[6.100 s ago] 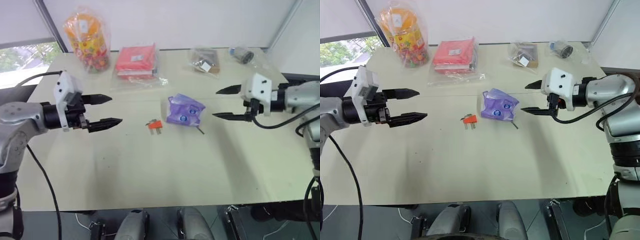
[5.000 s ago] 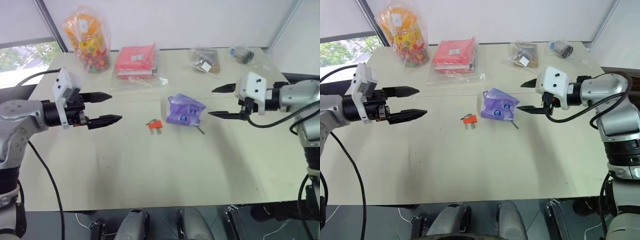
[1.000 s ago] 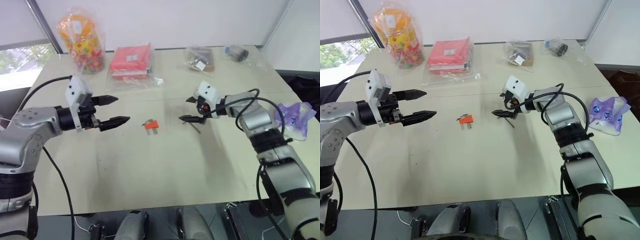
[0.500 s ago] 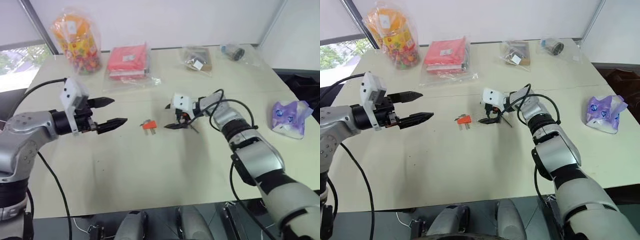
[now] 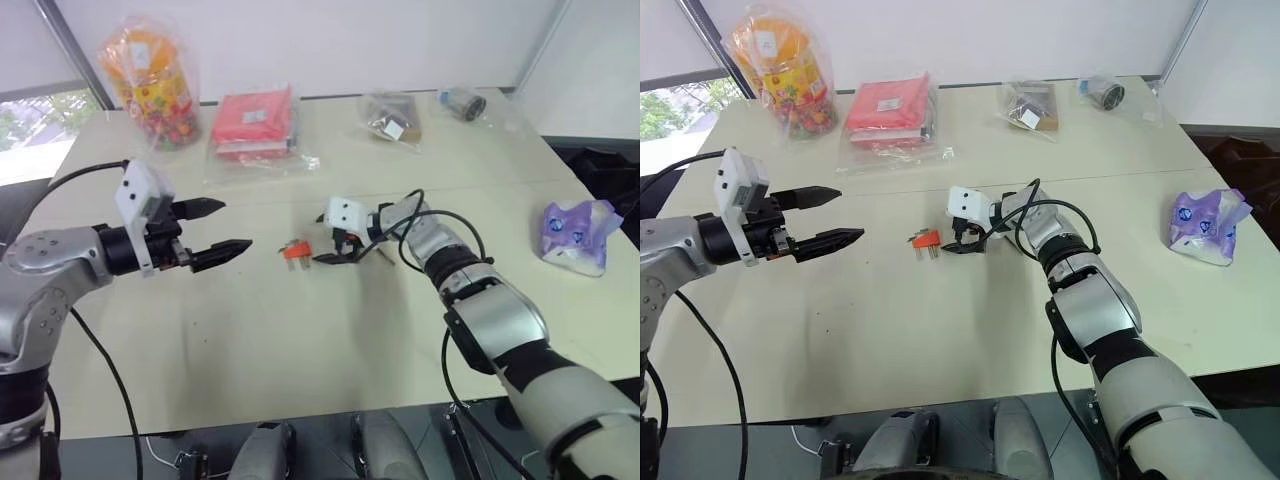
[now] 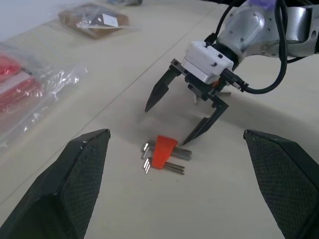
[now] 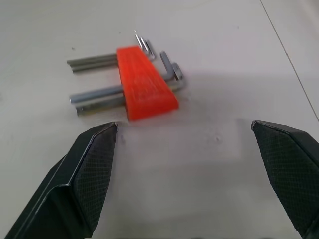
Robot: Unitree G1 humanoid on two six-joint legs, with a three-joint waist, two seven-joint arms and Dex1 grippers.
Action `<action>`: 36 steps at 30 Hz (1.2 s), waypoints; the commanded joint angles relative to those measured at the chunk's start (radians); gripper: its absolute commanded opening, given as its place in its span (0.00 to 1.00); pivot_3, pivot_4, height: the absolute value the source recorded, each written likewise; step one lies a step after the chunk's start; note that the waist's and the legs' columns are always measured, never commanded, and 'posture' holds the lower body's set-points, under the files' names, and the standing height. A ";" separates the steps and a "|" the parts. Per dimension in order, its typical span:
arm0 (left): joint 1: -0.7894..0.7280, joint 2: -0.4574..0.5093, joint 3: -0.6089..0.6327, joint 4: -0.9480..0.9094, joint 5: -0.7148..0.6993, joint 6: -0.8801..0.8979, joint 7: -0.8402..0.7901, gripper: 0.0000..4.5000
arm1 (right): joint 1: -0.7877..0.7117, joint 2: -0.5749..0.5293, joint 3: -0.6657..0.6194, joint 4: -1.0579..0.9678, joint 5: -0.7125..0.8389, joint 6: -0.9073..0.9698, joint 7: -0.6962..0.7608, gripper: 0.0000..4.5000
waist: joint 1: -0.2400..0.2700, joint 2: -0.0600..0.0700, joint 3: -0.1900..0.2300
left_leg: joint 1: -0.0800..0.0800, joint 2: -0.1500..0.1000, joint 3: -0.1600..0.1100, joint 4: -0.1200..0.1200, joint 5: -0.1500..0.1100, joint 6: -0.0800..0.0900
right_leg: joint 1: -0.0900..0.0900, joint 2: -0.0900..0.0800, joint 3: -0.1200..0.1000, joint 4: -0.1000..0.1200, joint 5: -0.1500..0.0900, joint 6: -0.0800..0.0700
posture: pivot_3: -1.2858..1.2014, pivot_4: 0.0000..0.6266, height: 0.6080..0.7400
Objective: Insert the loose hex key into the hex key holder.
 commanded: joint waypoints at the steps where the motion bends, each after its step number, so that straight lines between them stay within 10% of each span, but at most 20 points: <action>1: -0.003 0.017 0.043 -0.029 -0.017 -0.003 0.007 1.00 | 0.007 0.023 -0.016 -0.015 0.002 -0.001 0.007 0.99 | 0.000 0.000 0.000 | 0.000 0.000 0.000 0.000 0.000 0.000 | 0.000 0.000 0.000 0.000 0.000 0.000 | 0.52 0.24 1.00; 27: 0.004 0.008 0.033 -0.037 -0.016 -0.009 0.028 1.00 | 0.049 0.072 -0.020 -0.039 -0.036 0.103 0.001 0.99 | -0.002 0.000 -0.001 | 0.001 0.000 0.000 0.000 0.000 0.000 | 0.001 0.000 0.000 0.001 0.000 0.000 | 0.52 0.24 1.00; 36: -0.003 0.003 0.027 -0.031 -0.008 -0.019 0.029 1.00 | 0.058 0.070 -0.011 -0.021 -0.053 0.120 -0.029 0.22 | 0.002 0.000 -0.001 | 0.002 0.000 -0.001 0.000 0.001 -0.001 | 0.003 0.000 0.000 0.001 0.000 0.000 | 0.52 0.24 1.00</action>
